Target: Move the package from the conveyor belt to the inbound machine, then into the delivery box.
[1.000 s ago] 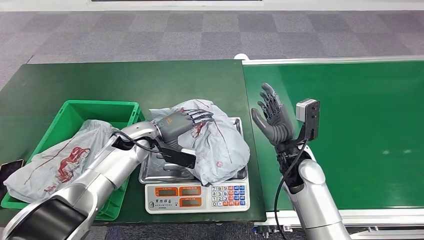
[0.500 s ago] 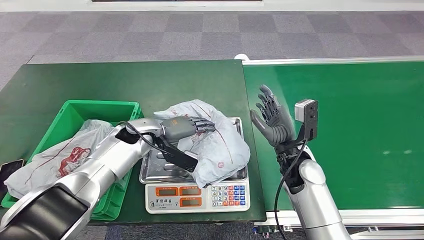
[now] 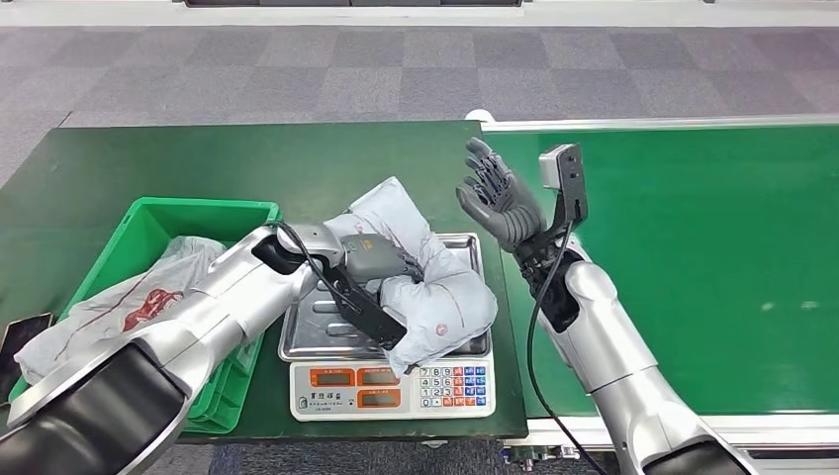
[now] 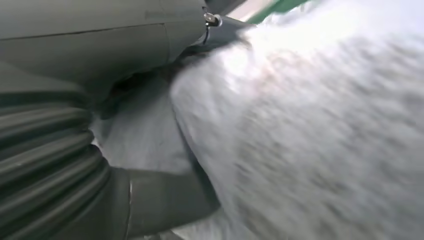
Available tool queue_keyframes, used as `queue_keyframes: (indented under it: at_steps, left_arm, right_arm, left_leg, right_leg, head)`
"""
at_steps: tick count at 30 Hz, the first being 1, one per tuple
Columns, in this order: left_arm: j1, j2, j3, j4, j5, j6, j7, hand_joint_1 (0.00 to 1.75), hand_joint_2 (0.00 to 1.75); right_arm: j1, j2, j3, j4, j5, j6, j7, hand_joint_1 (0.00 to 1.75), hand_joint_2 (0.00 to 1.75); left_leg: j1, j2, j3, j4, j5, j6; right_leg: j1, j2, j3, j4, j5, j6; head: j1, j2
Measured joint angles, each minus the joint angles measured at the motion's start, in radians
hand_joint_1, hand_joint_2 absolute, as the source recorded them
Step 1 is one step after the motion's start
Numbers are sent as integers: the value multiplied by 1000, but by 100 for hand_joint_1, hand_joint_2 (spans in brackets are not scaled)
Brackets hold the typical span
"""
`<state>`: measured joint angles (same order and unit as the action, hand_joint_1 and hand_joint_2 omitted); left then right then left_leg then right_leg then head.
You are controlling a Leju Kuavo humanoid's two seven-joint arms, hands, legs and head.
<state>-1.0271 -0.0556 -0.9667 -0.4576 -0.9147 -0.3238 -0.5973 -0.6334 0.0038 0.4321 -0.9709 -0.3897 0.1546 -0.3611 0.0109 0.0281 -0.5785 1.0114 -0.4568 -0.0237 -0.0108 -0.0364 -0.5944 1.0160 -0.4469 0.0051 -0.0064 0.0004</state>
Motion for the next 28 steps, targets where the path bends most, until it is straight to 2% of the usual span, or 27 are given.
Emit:
queue_keyframes:
  at_steps: [3, 6, 9, 15, 23, 26, 28]
  left_arm:
    - [5, 28, -37, -22, 6, 116, 47, 175, 175]
    - [22, 76, -58, -85, 14, 240, 129, 175, 175]
    - [51, 155, -59, -200, 25, 323, 206, 175, 175]
    - [116, 302, -30, -418, 20, 412, 265, 175, 175]
    - [295, 485, 164, -736, -95, 537, 355, 175, 175]
    - [357, 524, 251, -790, -135, 580, 378, 175, 175]
    - [384, 533, 295, -800, -156, 599, 390, 175, 175]
  right_arm:
    - [27, -1, 14, -7, -5, -26, -2, 0, 175]
    - [81, -5, 16, -40, 9, -51, -2, 0, 175]
    - [139, -17, 14, -89, 28, -65, -2, 0, 175]
    - [203, -45, 0, -151, 38, -63, -6, 0, 175]
    - [288, -67, -41, -225, 57, -80, -17, 0, 175]
    - [339, -74, -73, -268, 75, -112, -8, 0, 175]
    - [372, -76, -92, -296, 90, -124, -5, 0, 175]
  left_leg:
    - [0, 0, 1, 0, 0, 0]
    - [0, 2, 0, 0, 0, -1]
    - [0, 4, -1, -1, 1, -1]
    - [0, 5, -5, -1, 1, -2]
    - [0, 7, -8, -1, 0, -2]
    - [0, 7, -8, -1, 0, -2]
    - [0, 7, -8, -2, 0, -2]
  right_leg:
    - [0, 1, 0, 0, 0, 0]
    - [0, 2, -1, 0, 0, -1]
    - [0, 4, -4, 1, 1, -2]
    - [1, 5, -9, 1, 2, -3]
    - [1, 8, -13, 1, 0, -3]
    - [1, 7, -13, 1, 0, -3]
    - [1, 7, -13, 1, 0, -3]
  head:
    - [0, 0]
    - [0, 0]
    - [0, 0]
    - [0, 0]
    - [0, 0]
    - [0, 0]
    - [0, 0]
